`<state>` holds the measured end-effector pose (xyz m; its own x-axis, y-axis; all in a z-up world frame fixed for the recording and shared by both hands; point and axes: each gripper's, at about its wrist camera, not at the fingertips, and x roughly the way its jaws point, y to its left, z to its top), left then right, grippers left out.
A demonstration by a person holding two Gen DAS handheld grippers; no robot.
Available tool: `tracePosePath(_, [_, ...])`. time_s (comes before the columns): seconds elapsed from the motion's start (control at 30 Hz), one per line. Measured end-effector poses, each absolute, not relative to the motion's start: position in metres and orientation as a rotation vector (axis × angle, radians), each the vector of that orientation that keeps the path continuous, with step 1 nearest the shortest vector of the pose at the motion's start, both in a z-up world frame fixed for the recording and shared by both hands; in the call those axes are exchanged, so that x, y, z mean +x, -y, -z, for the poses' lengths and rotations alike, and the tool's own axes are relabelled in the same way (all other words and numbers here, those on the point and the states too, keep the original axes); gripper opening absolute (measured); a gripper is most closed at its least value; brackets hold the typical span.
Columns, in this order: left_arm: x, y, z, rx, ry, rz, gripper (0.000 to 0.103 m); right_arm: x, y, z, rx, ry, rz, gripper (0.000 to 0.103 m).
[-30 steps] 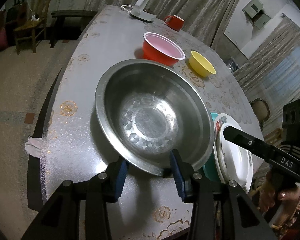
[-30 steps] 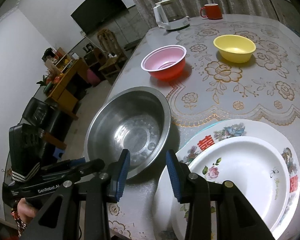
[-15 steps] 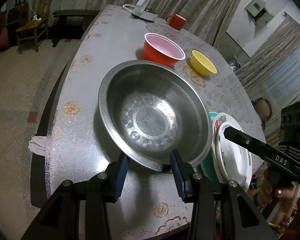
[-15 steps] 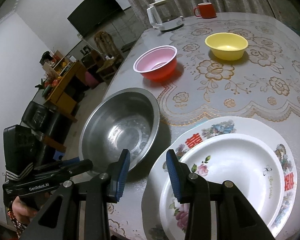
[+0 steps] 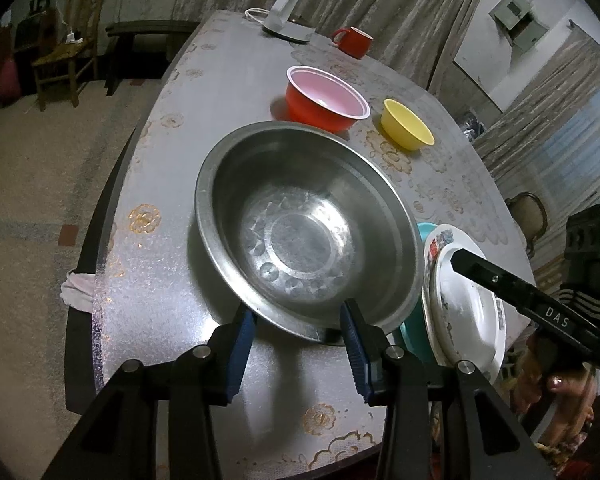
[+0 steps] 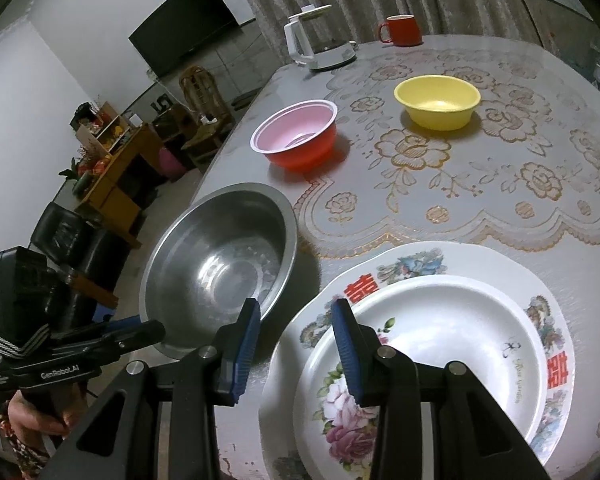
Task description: Organize plates and bowls
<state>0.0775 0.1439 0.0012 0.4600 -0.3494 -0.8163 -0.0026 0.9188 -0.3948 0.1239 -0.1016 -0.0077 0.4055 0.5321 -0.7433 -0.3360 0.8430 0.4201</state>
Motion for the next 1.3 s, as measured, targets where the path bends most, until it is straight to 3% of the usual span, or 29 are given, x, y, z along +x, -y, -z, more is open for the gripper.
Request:
tracePosePath(0.9, [0.100, -0.113, -0.032, -0.345, -1.058, 0.266, 0.049, 0.144, 0.125, -0.001, 0.180, -1.003, -0.505, 0.038])
tracePosePath(1.3, [0.094, -0.119, -0.012, -0.309, -1.085, 0.173, 0.045, 0.151, 0.140, -0.001, 0.202, -0.998, -0.502, 0.038])
